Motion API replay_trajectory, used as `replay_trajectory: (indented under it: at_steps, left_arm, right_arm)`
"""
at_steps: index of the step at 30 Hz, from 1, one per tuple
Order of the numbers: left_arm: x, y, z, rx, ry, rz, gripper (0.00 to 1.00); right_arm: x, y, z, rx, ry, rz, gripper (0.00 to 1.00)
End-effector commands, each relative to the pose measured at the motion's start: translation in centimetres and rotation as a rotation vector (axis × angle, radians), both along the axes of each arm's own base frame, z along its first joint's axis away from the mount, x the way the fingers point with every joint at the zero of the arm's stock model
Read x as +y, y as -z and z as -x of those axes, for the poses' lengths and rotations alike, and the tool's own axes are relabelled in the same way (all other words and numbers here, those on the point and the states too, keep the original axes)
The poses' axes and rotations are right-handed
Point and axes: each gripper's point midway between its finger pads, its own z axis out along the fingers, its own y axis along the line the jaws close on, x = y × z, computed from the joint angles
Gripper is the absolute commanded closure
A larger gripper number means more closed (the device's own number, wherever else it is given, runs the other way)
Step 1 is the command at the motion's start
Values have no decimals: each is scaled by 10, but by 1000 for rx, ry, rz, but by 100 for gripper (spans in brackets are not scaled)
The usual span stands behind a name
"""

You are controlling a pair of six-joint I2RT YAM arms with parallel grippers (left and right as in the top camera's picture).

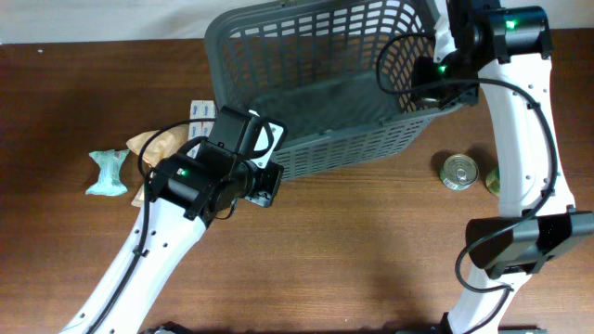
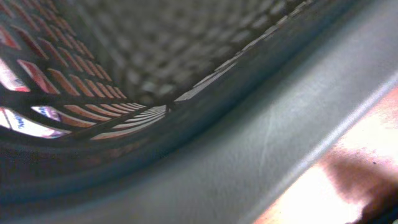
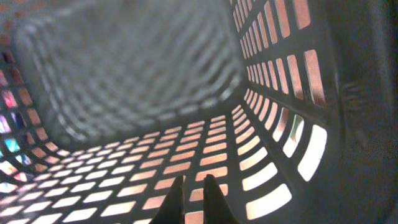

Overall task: Pack container
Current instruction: 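Drag the grey basket with both grippers to reposition it on the table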

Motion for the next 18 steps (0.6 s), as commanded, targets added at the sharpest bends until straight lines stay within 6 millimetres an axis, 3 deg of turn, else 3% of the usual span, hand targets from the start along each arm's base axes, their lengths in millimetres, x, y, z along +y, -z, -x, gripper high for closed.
replay_trajectory:
  at_steps: [1,11,18]
  left_arm:
    - [10,3,-5,-32,-16,-67,98]
    - [46,-3,-34,-89,-109,-76,98]
    - [43,2,-36,-71,-86,-63,98]
  right_arm:
    - [1,-9,8,-14,-23,33,96]
    - [32,-10,13,-19,-99,36,96]
    - [23,-9,12,-20,-70,74,96]
